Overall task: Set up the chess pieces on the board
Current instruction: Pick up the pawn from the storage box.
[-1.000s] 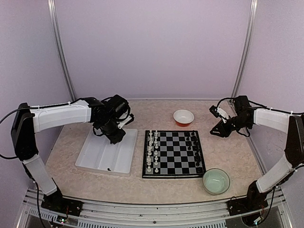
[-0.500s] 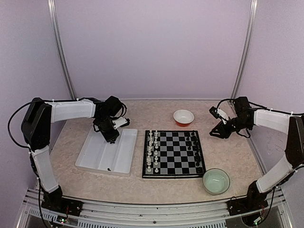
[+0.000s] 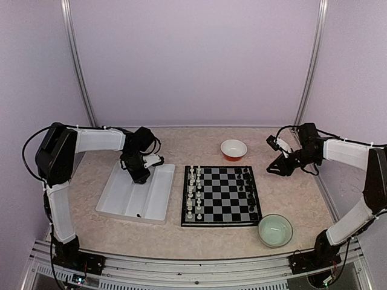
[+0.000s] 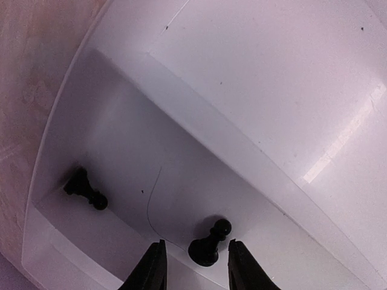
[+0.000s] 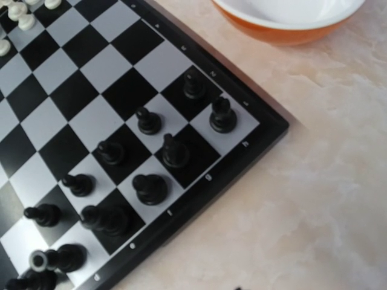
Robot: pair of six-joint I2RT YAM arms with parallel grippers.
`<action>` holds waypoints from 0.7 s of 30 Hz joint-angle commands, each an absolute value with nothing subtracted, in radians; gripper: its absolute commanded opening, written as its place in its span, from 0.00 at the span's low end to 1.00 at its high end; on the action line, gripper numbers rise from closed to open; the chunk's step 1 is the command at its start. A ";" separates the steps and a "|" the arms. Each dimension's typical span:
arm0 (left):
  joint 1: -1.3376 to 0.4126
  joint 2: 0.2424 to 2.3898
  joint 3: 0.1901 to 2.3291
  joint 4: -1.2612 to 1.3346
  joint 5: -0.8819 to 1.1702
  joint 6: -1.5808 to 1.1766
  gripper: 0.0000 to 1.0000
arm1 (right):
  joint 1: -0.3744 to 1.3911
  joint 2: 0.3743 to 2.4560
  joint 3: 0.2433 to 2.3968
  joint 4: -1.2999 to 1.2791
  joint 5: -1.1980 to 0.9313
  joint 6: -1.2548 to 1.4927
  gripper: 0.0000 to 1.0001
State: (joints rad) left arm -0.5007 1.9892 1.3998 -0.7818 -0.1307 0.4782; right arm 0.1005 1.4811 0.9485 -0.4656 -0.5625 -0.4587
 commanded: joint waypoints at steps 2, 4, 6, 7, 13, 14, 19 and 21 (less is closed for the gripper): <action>-0.488 1.999 1.401 -0.779 -0.109 0.490 0.33 | 0.095 1.491 0.946 -0.470 -0.576 -0.471 0.29; -0.484 1.997 1.386 -0.777 -0.099 0.487 0.31 | 0.095 1.494 0.947 -0.472 -0.577 -0.471 0.29; -0.483 1.999 1.376 -0.780 -0.097 0.482 0.28 | 0.095 1.495 0.948 -0.472 -0.577 -0.472 0.29; -0.483 2.001 1.370 -0.783 -0.099 0.480 0.27 | 0.095 1.496 0.948 -0.472 -0.577 -0.472 0.29; -0.483 2.007 1.353 -0.788 -0.104 0.462 0.24 | 0.095 1.497 0.949 -0.473 -0.580 -0.472 0.28; -0.484 2.009 1.355 -0.788 -0.102 0.458 0.23 | 0.095 1.497 0.949 -0.474 -0.580 -0.472 0.28; -0.500 2.036 1.374 -0.793 -0.093 0.443 0.21 | 0.095 1.494 0.950 -0.475 -0.581 -0.472 0.28; -0.507 2.051 1.390 -0.802 -0.098 0.437 0.18 | 0.094 1.492 0.950 -0.476 -0.580 -0.473 0.28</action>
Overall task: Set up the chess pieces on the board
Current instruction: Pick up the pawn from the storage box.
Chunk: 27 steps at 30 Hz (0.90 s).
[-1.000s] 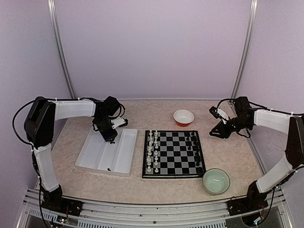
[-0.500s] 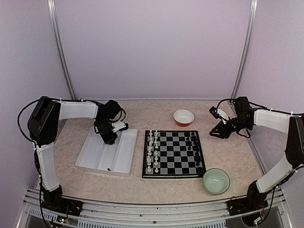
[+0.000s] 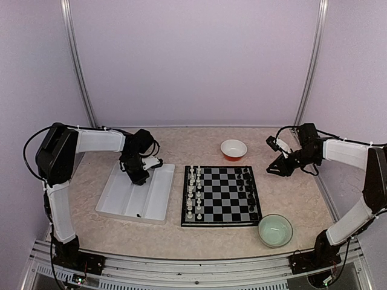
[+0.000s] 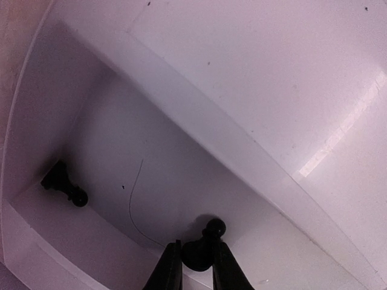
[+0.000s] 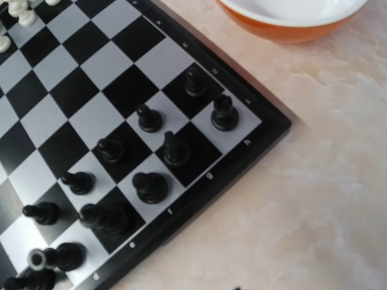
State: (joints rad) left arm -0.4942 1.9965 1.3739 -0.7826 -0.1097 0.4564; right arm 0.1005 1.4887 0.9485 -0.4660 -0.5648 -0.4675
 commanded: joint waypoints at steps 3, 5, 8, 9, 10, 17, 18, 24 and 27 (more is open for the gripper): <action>-0.516 2.062 1.415 -0.818 -0.107 0.409 0.15 | 0.095 1.485 0.951 -0.478 -0.584 -0.472 0.28; -0.518 2.049 1.426 -0.825 -0.104 0.385 0.14 | 0.095 1.480 0.957 -0.482 -0.595 -0.471 0.28; -0.518 1.977 1.418 -0.831 -0.108 0.354 0.13 | 0.095 1.464 0.976 -0.494 -0.639 -0.467 0.28; -0.518 1.950 1.411 -0.829 -0.109 0.343 0.13 | 0.096 1.458 0.985 -0.493 -0.658 -0.463 0.28; -0.520 1.899 1.405 -0.830 -0.109 0.328 0.13 | 0.096 1.455 0.997 -0.496 -0.680 -0.459 0.28; -0.573 1.654 1.352 -0.792 -0.056 0.213 0.11 | 0.195 1.508 1.192 -0.557 -0.782 -0.436 0.28; -0.591 1.620 1.342 -0.764 -0.018 0.190 0.11 | 0.222 1.526 1.225 -0.563 -0.786 -0.428 0.28; -0.699 1.498 1.249 -0.483 0.209 0.068 0.12 | 0.398 1.636 1.398 -0.557 -0.855 -0.354 0.28; -0.725 1.503 1.247 -0.424 0.258 0.035 0.12 | 0.454 1.705 1.470 -0.566 -0.888 -0.321 0.28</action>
State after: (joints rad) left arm -0.7021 1.4963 1.2694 -0.5804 0.1276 0.1230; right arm 0.3920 1.6268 1.3975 -0.5323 -0.8131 -0.3859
